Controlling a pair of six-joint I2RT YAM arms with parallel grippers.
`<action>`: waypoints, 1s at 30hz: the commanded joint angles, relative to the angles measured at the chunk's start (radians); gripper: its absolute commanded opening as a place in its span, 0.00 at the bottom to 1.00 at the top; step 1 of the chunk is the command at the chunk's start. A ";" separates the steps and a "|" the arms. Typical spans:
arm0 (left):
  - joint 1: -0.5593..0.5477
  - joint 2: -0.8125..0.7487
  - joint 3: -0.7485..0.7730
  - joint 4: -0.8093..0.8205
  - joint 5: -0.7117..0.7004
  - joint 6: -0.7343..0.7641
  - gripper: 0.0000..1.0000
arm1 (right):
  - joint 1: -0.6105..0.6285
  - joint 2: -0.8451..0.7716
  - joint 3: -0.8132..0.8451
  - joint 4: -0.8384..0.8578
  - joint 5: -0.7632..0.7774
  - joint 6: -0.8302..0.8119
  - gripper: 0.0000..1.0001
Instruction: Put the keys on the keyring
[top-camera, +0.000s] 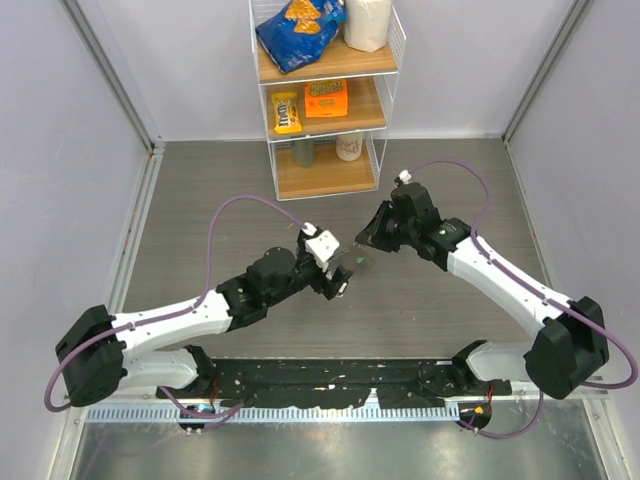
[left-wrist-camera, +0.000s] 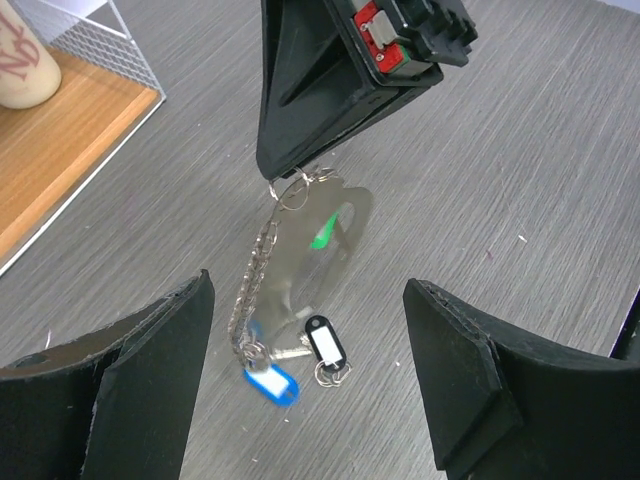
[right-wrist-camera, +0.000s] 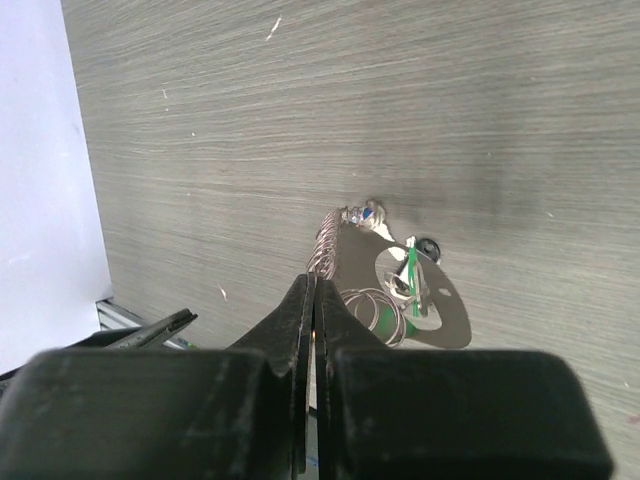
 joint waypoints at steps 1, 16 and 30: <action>-0.031 0.023 0.038 0.099 -0.039 0.038 0.83 | -0.002 -0.092 -0.044 0.002 0.044 -0.011 0.05; -0.089 0.141 0.058 0.207 -0.055 0.080 0.83 | -0.013 -0.121 -0.165 -0.078 0.237 0.008 0.05; -0.118 0.285 0.164 0.236 -0.015 0.084 0.84 | -0.051 -0.253 -0.205 -0.156 0.300 -0.025 0.05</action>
